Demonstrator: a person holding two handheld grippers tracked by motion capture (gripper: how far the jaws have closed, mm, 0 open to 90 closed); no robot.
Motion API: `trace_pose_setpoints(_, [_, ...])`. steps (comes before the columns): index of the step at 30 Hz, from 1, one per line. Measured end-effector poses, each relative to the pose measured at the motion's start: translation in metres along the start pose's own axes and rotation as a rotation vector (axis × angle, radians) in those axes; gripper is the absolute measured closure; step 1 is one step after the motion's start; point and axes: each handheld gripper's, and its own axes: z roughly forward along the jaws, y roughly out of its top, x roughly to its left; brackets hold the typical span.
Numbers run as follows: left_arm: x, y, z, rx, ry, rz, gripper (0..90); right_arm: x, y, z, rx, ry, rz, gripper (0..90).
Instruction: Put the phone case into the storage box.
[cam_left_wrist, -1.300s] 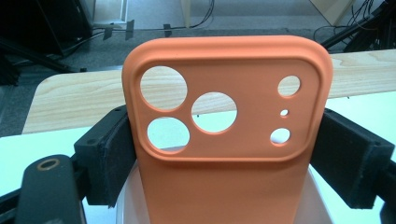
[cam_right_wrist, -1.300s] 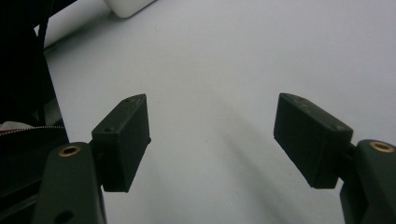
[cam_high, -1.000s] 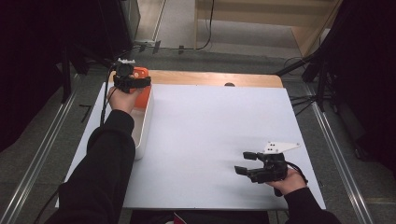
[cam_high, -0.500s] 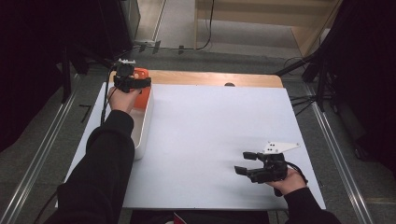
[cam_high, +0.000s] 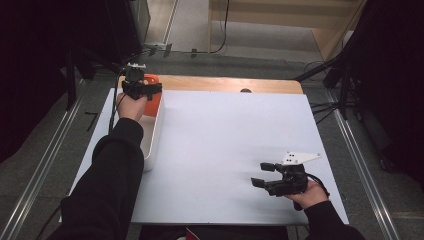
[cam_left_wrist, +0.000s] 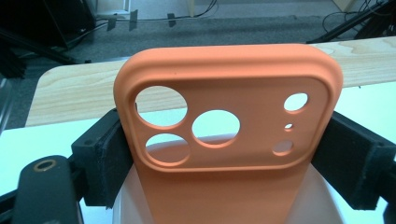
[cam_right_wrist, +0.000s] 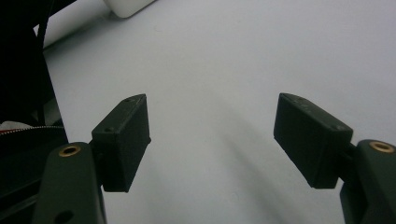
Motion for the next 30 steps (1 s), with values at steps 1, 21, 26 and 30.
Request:
trace_pose_setpoints(1, [0.000, 0.000, 0.000, 0.001, -0.002, -0.002, 13.7, 0.000, 0.000, 0.000, 0.000, 0.000, -0.001, 26.0])
trace_pose_setpoints(21, [0.003, 0.004, -0.005, 0.005, -0.044, -0.013, 8.2, 0.000, 0.000, 0.000, 0.001, 0.002, -0.002, 26.0])
trace_pose_setpoints(26, [0.003, 0.008, -0.007, 0.016, -0.055, -0.013, 4.7, 0.000, 0.000, 0.000, 0.001, 0.003, -0.002, 26.0])
trace_pose_setpoints(30, [0.004, 0.010, -0.010, 0.014, -0.058, -0.015, 4.6, 0.000, 0.000, 0.000, -0.001, 0.002, -0.004, 26.0])
